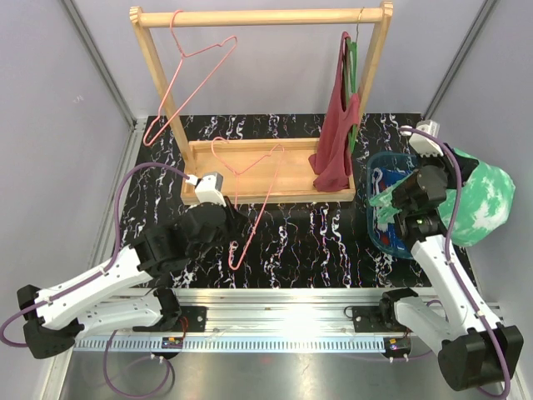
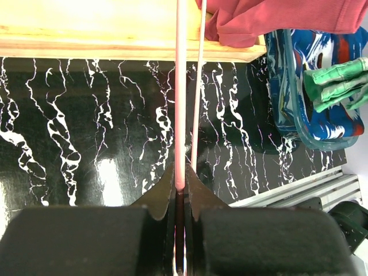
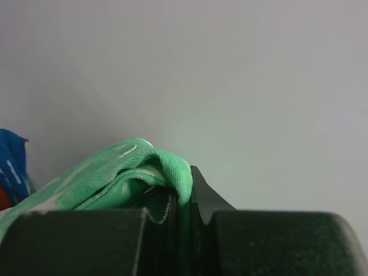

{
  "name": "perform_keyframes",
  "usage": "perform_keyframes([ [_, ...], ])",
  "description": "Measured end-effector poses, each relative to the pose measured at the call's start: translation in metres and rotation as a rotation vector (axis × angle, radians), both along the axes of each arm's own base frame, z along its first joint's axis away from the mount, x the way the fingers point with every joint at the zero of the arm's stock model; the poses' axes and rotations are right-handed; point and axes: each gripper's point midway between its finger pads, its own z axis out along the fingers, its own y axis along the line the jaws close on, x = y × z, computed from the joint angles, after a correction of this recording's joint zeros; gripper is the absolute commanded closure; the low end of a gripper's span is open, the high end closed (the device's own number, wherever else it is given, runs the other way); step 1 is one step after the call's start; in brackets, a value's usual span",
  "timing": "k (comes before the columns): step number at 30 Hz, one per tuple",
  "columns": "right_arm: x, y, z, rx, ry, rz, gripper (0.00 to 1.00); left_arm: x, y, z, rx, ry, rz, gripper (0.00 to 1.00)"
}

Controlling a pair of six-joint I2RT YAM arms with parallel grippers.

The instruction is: Remove the trousers from the hanger

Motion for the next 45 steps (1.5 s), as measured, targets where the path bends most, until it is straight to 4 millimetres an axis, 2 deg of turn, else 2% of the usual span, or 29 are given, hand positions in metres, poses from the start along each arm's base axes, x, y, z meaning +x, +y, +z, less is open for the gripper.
perform_keyframes([
  [6,-0.014,-0.004,0.028,-0.047,-0.011,-0.011,1.0,0.0,-0.003,0.003,-0.011,-0.014,-0.017,1.0],
  [9,-0.021,-0.005,0.042,-0.061,-0.026,0.005,1.0,-0.001,-0.003,-0.002,-0.008,-0.011,-0.025,1.0],
  [12,-0.027,-0.005,0.046,-0.075,-0.013,0.022,1.0,-0.004,0.001,-0.01,0.002,-0.005,-0.031,1.0],
  [15,-0.028,-0.003,0.039,-0.089,0.031,0.062,1.0,-0.006,0.002,-0.012,0.003,-0.004,-0.039,1.0],
  [17,-0.024,0.001,0.025,-0.095,0.067,0.107,1.0,-0.007,0.0,-0.011,0.002,-0.011,-0.059,1.0],
  [20,-0.009,0.01,-0.007,-0.1,0.149,0.174,1.0,-0.01,-0.003,-0.011,0.014,-0.014,-0.095,1.0],
  [28,0.067,0.039,-0.104,-0.021,0.416,0.278,1.0,-0.014,-0.005,-0.013,0.041,-0.022,-0.145,1.0],
  [33,0.105,0.066,-0.15,0.065,0.48,0.301,1.0,-0.014,-0.003,-0.014,0.059,-0.027,-0.152,1.0],
  [37,0.123,0.086,-0.187,0.168,0.503,0.307,1.0,-0.015,0.004,-0.015,0.088,-0.022,-0.148,1.0],
  [40,0.127,0.09,-0.201,0.225,0.494,0.31,1.0,-0.015,0.006,-0.009,0.094,-0.028,-0.144,1.0],
  [41,0.128,0.091,-0.204,0.242,0.487,0.312,0.98,-0.015,0.007,-0.007,0.096,-0.03,-0.142,1.0],
  [43,0.131,0.091,-0.21,0.283,0.473,0.32,0.87,-0.014,0.008,-0.002,0.092,-0.037,-0.138,1.0],
  [45,0.135,0.092,-0.216,0.335,0.461,0.33,0.67,-0.013,0.009,0.001,0.091,-0.041,-0.134,1.0],
])
